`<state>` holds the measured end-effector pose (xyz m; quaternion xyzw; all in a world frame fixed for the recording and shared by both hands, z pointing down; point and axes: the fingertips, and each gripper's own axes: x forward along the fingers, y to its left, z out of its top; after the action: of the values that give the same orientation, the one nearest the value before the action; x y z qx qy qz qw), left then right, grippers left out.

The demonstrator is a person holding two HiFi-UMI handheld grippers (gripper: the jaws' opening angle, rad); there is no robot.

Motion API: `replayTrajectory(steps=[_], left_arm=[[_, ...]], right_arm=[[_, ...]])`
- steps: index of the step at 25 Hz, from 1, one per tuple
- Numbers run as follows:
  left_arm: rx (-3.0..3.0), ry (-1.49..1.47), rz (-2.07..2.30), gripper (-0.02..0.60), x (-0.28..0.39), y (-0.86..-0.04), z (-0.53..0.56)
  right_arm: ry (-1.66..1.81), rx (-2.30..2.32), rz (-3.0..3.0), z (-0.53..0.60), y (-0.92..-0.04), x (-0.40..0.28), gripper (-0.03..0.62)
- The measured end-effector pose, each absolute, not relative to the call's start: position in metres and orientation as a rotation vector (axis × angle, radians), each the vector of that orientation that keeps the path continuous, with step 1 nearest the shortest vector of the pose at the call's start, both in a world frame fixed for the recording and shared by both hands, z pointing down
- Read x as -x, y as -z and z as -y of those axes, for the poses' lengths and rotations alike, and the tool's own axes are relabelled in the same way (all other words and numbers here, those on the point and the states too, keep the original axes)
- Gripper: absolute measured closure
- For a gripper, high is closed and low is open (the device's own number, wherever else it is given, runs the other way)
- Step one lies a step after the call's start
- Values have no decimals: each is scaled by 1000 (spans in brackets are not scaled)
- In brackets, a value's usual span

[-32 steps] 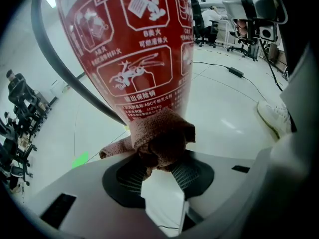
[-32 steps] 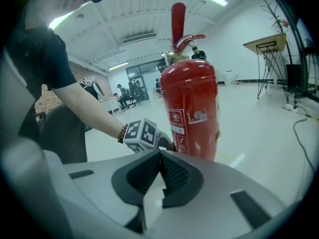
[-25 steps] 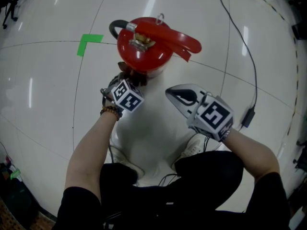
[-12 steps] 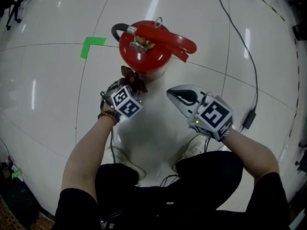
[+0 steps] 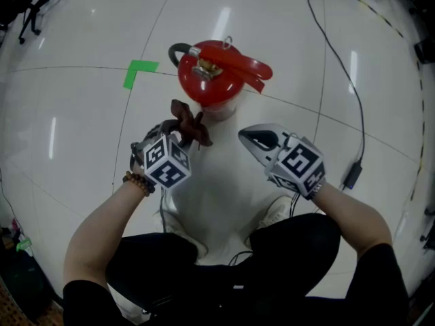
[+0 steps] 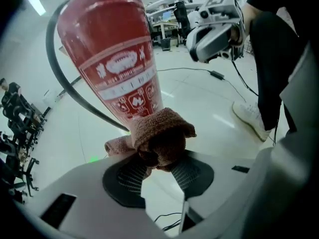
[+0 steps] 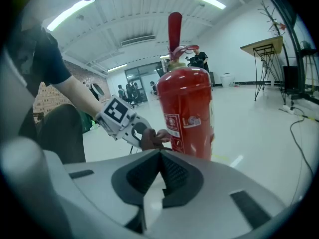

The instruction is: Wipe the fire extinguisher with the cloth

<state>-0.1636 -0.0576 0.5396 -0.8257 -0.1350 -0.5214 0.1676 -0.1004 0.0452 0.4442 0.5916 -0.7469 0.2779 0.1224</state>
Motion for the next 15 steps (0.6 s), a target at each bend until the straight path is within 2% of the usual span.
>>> replayTrajectory(steps=[15], left_arm=[[2680, 1550, 396, 445, 162, -374, 18]], right_arm=[[-846, -1643, 2186, -44, -455, 110, 592]])
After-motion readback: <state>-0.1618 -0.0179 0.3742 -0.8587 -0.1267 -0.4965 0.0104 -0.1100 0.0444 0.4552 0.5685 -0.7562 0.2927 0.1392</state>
